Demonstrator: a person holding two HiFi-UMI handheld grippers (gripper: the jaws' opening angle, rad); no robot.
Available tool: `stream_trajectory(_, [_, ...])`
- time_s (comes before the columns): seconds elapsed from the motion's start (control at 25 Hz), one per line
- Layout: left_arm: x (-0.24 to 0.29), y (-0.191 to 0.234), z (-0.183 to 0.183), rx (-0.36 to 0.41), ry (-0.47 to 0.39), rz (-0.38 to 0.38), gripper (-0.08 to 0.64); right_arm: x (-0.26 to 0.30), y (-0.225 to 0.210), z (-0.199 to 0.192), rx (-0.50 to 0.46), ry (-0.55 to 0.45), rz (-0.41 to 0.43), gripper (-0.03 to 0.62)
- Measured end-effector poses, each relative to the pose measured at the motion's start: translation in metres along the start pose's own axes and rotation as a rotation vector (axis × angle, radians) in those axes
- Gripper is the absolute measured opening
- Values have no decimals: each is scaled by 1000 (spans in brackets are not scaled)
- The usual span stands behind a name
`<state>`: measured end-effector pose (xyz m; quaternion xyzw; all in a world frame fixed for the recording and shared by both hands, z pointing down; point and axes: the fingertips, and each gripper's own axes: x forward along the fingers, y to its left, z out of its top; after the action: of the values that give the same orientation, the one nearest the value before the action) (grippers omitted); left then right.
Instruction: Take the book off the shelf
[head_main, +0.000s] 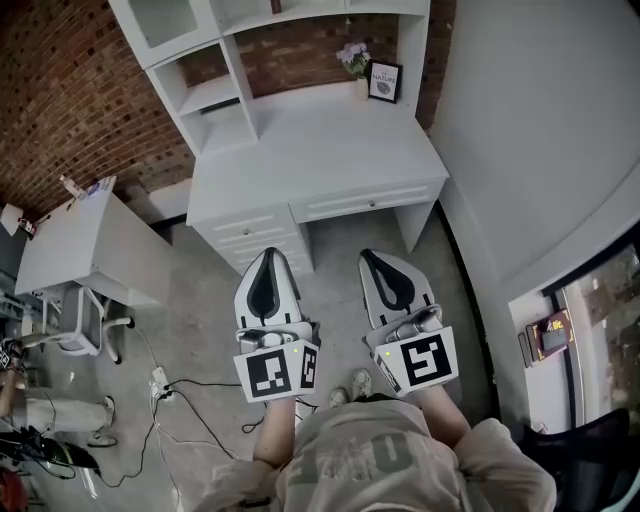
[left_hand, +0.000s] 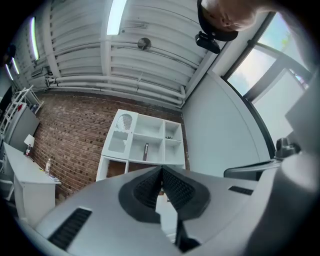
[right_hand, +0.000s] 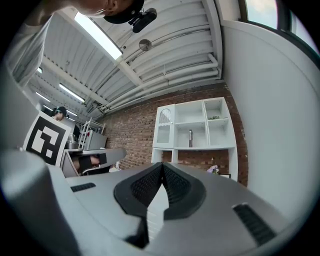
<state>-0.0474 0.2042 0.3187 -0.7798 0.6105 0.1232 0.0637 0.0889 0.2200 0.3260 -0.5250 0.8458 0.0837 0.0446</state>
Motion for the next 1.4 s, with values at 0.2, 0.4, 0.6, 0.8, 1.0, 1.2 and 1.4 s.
stream_trajectory(0.2, [9,-4,-5,0,7,9,12,5,-11,-3,19,-8,-1,17])
stream_trajectory(0.4, [14,-4,-10,-5,-5,24,12,7,-24,-9,4,-17,10,17])
stream_trajectory(0.6, [16,11,-16,5,-9,62,12,20,-33,-22,6,-10,12,17])
stream_trajectory(0.8, [29,36,-27,-10,-18,105,12,42,-30,-31,-1,-2,41,17])
stream_trajectory(1.0, [81,58,-46,-16,-47,89,12,97,-40,-46,-23,-19,46,17])
stream_trajectory(1.2, [154,91,-64,-24,-69,79,12,174,-53,-60,-25,-30,62,17])
stream_trajectory(1.4, [241,129,-80,-24,-67,55,12,262,-79,-80,-6,3,42,17])
